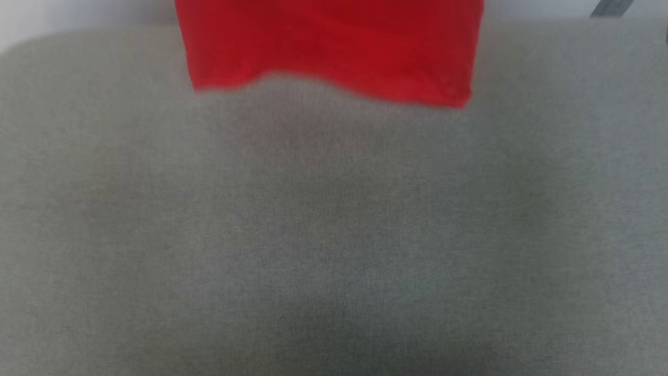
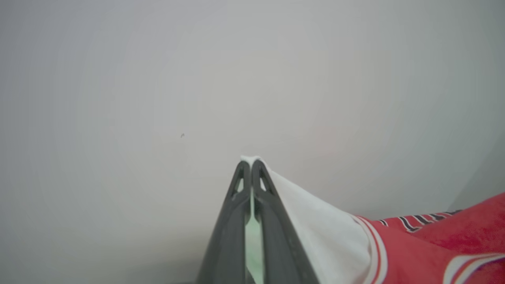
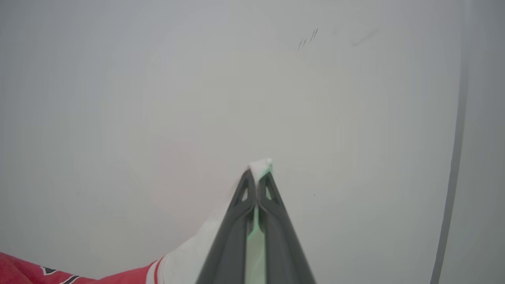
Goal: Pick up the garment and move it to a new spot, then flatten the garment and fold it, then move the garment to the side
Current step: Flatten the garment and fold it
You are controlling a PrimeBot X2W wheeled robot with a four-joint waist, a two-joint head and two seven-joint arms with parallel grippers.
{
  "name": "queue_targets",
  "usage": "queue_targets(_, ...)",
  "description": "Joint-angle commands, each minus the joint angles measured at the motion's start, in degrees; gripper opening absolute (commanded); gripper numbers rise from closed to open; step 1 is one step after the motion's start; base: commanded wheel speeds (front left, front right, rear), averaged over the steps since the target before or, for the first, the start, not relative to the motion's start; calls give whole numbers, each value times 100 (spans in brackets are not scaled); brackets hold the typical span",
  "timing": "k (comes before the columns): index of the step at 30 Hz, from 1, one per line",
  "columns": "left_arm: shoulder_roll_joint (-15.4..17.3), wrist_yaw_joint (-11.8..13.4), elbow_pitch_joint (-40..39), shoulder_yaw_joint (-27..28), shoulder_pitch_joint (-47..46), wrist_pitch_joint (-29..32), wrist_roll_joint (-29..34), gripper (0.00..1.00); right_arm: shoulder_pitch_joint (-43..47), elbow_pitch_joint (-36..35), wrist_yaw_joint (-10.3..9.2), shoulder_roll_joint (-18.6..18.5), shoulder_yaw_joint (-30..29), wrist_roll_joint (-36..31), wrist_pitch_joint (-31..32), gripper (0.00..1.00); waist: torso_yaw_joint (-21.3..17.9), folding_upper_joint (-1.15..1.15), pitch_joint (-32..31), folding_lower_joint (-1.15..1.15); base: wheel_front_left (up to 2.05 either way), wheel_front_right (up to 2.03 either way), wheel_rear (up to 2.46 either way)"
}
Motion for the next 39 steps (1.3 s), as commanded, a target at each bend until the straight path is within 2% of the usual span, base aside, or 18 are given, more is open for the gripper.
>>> queue_targets(1,-45,-19,74,51,-290,-428,130,0,-221,148,-2,-23,94,-206,-549,0,8,0,516,0,0,0,0)
queue_targets(5,-219,-162,196,73,-697,-1324,222,0,-597,336,-2,-157,266,-723,-1257,0,103,0,815,0,0,0,0)
queue_targets(6,-219,-162,196,73,-697,-1324,222,0,-597,336,-2,-157,266,-723,-1257,0,103,0,815,0,0,0,0)
queue_targets(9,-332,-295,315,108,-887,-1850,202,0,-745,-35,-2,-223,270,-1146,-1333,0,214,0,1003,0,0,0,0)
queue_targets(12,-401,-385,544,16,-781,-2098,206,0,-373,-301,-2,-218,377,-1384,-1323,0,313,0,1051,0,0,0,0)
queue_targets(18,-596,-474,1037,-340,-108,-1702,-15,0,160,174,-5,-326,511,-1232,-1330,0,459,0,811,0,0,0,0)
queue_targets(21,-639,-470,927,-617,475,-1329,-218,0,569,472,-5,-368,678,-981,-1329,0,510,0,600,0,0,0,0)
queue_targets(24,-606,-466,765,-839,1068,-973,-500,0,948,775,-5,-451,821,-593,-1210,0,551,0,343,0,0,0,0)
queue_targets(28,-423,-467,520,-1186,1900,-575,-765,0,1628,934,-5,-484,1133,35,-688,0,545,0,-10,0,0,0,0)
queue_targets(33,-162,-468,24,-1606,2936,-112,-970,0,2644,580,-5,-607,1683,964,190,0,473,0,-433,0,0,0,0)
queue_targets(37,180,-468,-407,-1788,3776,250,-1111,0,3512,30,-5,-889,2027,1574,907,0,398,0,-727,0,0,0,0)
queue_targets(39,301,-371,-715,-1762,4198,418,-1300,0,3915,-328,-5,-1056,2091,1852,1217,0,361,0,-836,0,0,0,0)
